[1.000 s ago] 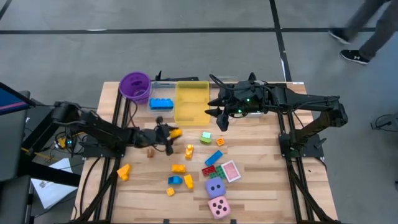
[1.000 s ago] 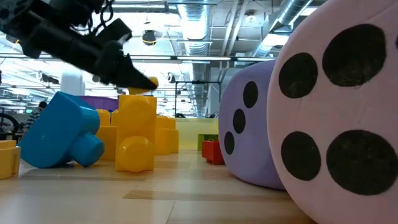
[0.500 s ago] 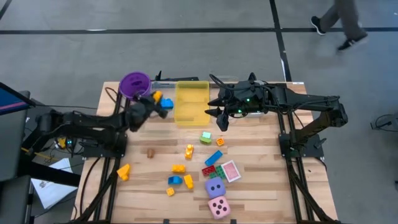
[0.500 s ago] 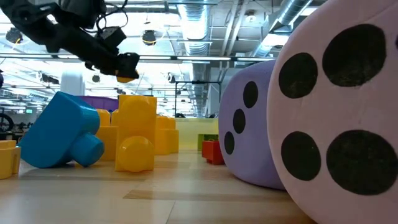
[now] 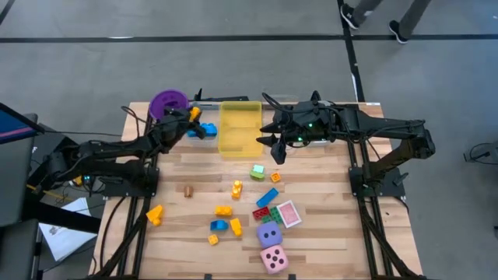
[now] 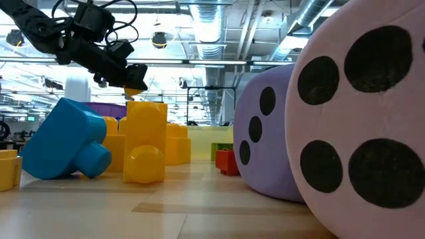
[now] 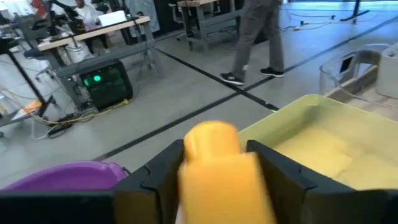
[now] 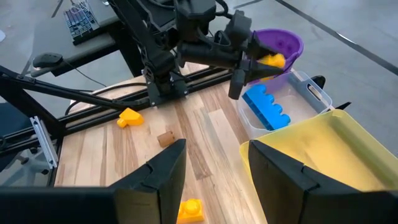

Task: Pick & Place Toys
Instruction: Put the big yellow game piece into the white bin

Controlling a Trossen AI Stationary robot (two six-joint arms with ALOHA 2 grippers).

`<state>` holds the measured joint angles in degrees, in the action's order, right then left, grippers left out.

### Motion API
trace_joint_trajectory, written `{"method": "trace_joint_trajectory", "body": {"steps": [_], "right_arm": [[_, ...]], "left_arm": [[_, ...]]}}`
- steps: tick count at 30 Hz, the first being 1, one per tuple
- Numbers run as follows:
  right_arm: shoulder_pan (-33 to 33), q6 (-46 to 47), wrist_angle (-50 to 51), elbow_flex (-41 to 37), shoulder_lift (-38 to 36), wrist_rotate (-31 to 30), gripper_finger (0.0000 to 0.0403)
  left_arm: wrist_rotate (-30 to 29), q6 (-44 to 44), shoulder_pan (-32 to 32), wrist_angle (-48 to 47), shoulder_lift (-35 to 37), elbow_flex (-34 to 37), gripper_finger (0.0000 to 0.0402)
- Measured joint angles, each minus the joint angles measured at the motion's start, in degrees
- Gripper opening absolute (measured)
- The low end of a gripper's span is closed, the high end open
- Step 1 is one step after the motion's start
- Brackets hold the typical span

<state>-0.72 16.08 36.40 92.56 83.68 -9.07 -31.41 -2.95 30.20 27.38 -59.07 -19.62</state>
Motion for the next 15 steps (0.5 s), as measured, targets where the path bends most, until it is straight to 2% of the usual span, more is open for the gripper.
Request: {"method": "trace_joint_trajectory", "body": {"steps": [9,12,15], "right_arm": [[0.0,0.0,0.0,0.0,0.0,0.0,0.0168],[0.0,0.0,0.0,0.0,0.0,0.0,0.0168],[0.0,0.0,0.0,0.0,0.0,0.0,0.0168]], "left_arm": [[2.5,7.3,0.0,0.0,0.0,0.0,0.0268],[9.0,13.0,-0.1,0.0,0.0,0.0,0.0285],[20.6,16.8,-0.8,0.0,0.0,0.0,0.0291]]}}
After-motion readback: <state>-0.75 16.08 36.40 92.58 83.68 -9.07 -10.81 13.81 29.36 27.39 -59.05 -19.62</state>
